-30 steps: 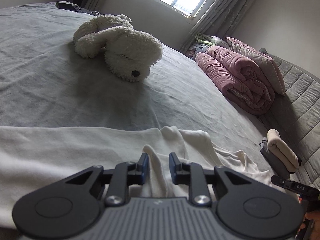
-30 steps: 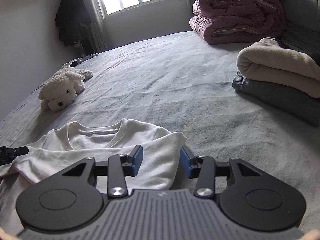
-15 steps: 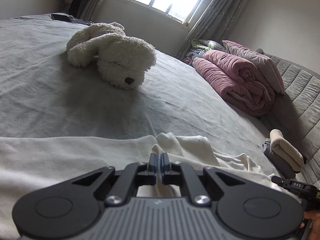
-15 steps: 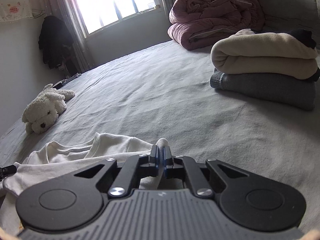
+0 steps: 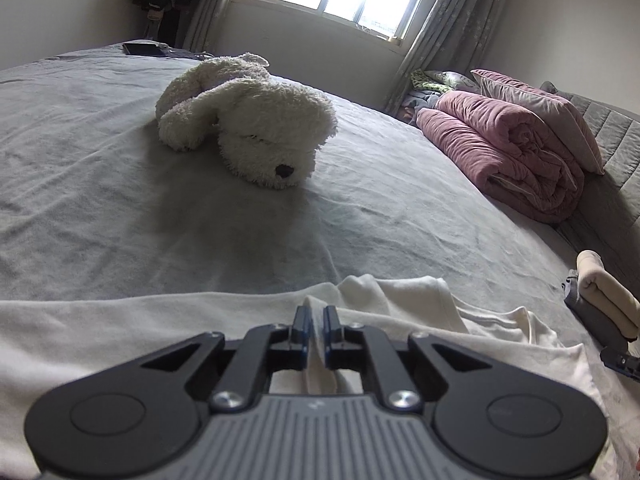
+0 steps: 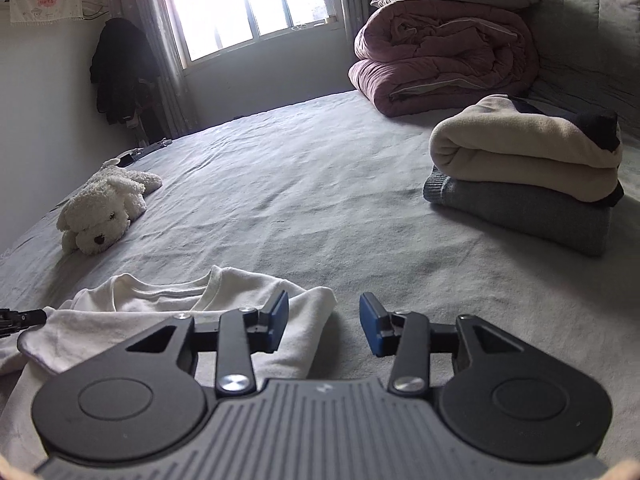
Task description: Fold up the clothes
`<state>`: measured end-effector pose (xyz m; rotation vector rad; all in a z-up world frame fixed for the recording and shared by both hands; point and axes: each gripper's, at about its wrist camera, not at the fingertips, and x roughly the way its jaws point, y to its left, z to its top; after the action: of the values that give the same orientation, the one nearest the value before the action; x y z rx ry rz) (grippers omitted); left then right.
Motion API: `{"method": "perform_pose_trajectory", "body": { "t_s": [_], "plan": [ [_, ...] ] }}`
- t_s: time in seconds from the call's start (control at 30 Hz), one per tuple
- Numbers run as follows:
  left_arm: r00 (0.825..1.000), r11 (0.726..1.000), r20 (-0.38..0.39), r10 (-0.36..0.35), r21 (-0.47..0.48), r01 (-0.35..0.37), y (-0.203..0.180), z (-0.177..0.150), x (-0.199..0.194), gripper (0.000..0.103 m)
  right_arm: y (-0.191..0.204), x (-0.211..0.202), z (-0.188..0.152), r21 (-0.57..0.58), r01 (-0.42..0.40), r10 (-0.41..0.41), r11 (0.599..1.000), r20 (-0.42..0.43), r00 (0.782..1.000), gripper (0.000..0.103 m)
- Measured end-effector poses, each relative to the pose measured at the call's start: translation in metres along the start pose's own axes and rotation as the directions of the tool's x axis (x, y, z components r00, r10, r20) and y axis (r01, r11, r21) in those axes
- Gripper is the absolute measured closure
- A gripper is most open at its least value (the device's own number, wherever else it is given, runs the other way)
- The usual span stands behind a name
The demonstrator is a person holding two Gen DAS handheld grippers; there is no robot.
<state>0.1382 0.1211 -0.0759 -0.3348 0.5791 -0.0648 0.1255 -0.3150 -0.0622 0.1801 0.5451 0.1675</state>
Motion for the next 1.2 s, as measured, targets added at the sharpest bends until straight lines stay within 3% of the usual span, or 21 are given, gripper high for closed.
{"method": "perform_pose_trajectory", "body": {
  "t_s": [0.17, 0.3, 0.4, 0.57, 0.6, 0.63, 0.67, 0.7, 0.9, 1.03, 1.2],
  "plan": [
    [0.997, 0.999, 0.068, -0.045, 0.002, 0.045, -0.001, 0.001, -0.024, 0.097, 0.021, -0.006, -0.009, -0.075, -0.027, 0.027, 0.997, -0.004, 1.000, 0.070],
    [0.997, 0.994, 0.003, -0.074, 0.081, 0.074, -0.012, -0.010, -0.020, 0.097, 0.039, -0.004, -0.020, -0.138, -0.036, 0.032, 0.990, -0.027, 0.999, 0.072],
    [0.998, 0.988, -0.055, -0.021, 0.149, 0.029, -0.011, -0.027, -0.007, 0.097, 0.043, -0.003, -0.028, -0.164, -0.032, 0.024, 0.986, -0.051, 0.998, 0.073],
    [0.999, 0.988, -0.044, -0.015, 0.150, 0.021, -0.005, -0.030, -0.010, 0.094, 0.042, 0.005, -0.038, -0.185, 0.002, -0.020, 0.983, -0.093, 0.996, 0.080],
    [0.999, 0.989, -0.045, -0.003, 0.148, 0.010, -0.006, -0.029, -0.014, 0.091, 0.043, 0.006, -0.039, -0.190, 0.009, -0.027, 0.982, -0.095, 0.995, 0.080],
    [0.999, 0.989, -0.045, 0.011, 0.146, -0.005, -0.007, -0.028, -0.018, 0.080, 0.044, 0.005, -0.038, -0.190, 0.015, -0.034, 0.982, -0.096, 0.995, 0.080],
    [0.999, 0.990, -0.041, 0.016, 0.141, -0.010, -0.007, -0.027, -0.023, 0.071, 0.045, 0.002, -0.037, -0.184, 0.018, -0.035, 0.983, -0.090, 0.995, 0.071],
    [0.999, 0.991, -0.034, 0.017, 0.135, -0.012, -0.006, -0.026, -0.029, 0.070, 0.046, -0.003, -0.036, -0.177, 0.019, -0.034, 0.984, -0.080, 0.996, 0.068],
    [0.996, 0.991, -0.037, 0.078, 0.110, -0.074, 0.004, -0.026, -0.059, 0.059, 0.051, -0.024, -0.031, -0.135, 0.011, -0.019, 0.991, -0.055, 0.998, 0.062],
    [0.996, 0.993, -0.015, 0.093, 0.072, -0.092, 0.014, -0.033, -0.078, 0.045, 0.055, -0.037, -0.028, -0.087, 0.003, -0.007, 0.996, -0.047, 0.999, 0.054],
    [0.977, 0.978, -0.049, 0.206, -0.032, -0.208, 0.027, -0.035, -0.088, 0.041, 0.066, -0.047, -0.021, -0.056, -0.005, 0.002, 0.998, -0.062, 0.998, 0.049]
  ]
}}
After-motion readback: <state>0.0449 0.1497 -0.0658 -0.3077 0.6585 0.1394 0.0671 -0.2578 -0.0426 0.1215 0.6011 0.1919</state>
